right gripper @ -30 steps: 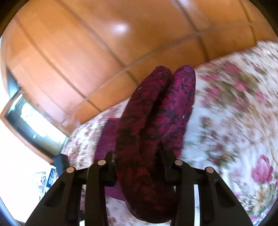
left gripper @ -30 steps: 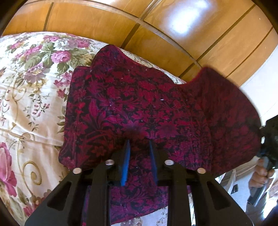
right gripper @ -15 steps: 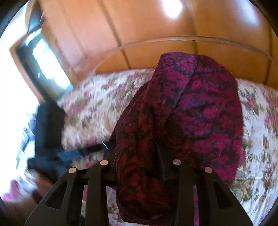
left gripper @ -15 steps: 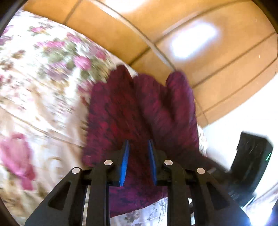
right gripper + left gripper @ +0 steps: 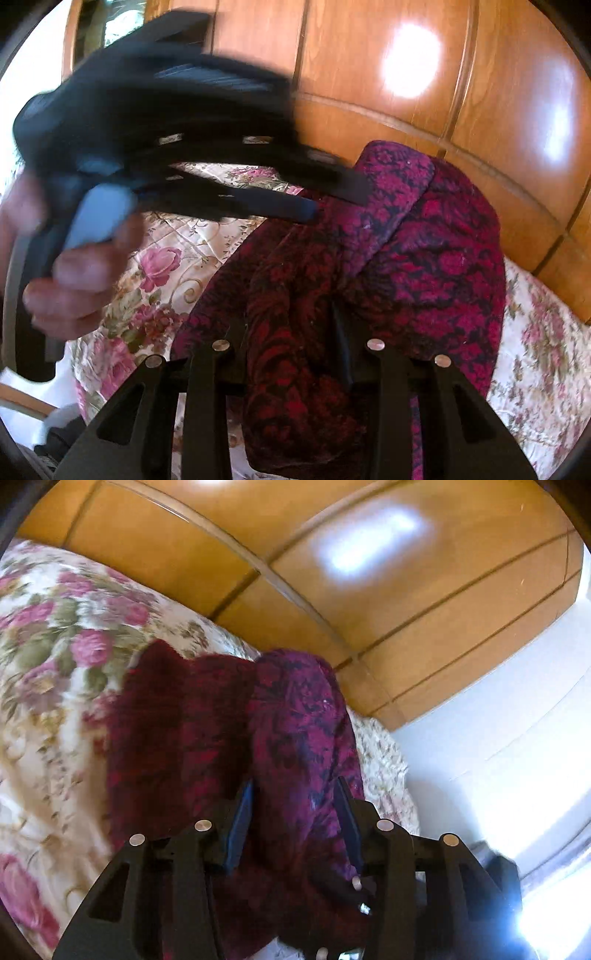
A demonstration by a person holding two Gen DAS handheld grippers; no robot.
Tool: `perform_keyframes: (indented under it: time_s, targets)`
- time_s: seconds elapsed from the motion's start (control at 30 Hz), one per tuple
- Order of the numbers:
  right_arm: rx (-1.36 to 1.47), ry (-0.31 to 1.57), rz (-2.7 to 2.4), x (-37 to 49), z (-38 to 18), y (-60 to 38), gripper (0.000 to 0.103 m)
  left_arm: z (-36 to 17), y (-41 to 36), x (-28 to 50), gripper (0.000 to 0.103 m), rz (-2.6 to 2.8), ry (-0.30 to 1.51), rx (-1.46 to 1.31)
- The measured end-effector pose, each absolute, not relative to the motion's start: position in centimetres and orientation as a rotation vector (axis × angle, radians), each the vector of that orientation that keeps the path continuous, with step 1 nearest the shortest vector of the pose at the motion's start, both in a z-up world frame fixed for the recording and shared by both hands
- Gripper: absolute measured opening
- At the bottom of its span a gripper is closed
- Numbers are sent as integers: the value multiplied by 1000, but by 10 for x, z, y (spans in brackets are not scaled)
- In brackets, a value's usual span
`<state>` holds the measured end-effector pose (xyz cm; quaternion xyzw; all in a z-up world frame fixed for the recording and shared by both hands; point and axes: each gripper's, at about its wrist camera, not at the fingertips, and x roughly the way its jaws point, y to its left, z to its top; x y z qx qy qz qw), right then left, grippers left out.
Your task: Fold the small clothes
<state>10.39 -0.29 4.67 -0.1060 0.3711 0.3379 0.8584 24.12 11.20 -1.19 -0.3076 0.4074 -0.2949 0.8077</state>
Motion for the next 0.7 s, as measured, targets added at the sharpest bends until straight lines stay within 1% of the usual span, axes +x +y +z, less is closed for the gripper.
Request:
perform_keyframes:
  time_s: [0.03,0.07,0.1,0.13,0.2,0.27,0.3,0.33,0.43,0.53,0.57,0.63,0.67,0.7]
  targets:
    - [-225,770,708,103,46,-4,32,-13,105,247,43,-634,889,-638]
    - [-223,764,704,102,48,-2,33,-14,96,252,33,-632,903,-604]
    - [-220,753,696,102,48,-4,35,-13,92,256,23,-614,905,-571]
    - [-215,749,700,102,49,-6,41,-12,89,257,19,-608,908,-552]
    - [-154,757,744,103,54,-21,51,-6,84,255,16,-604,899,-524]
    - [-60,781,820,104,62,-39,61,2,78,249,16,-591,883,-470]
    - [14,798,875,105,68,-54,69,7,76,246,16,-586,874,-441]
    - [69,805,907,106,72,-67,71,12,74,244,16,-583,867,-420]
    - [203,795,921,110,83,-114,71,21,77,242,16,-574,849,-370]
    - [263,807,830,123,76,-152,70,26,85,240,16,-554,845,-345]
    - [246,816,786,127,70,-156,68,27,89,238,16,-543,845,-340]
    - [245,852,758,134,57,-154,63,24,95,240,16,-522,849,-338]
    - [238,866,753,139,53,-147,62,23,101,239,16,-507,852,-343]
    - [211,883,751,141,46,-136,58,23,104,237,16,-499,852,-344]
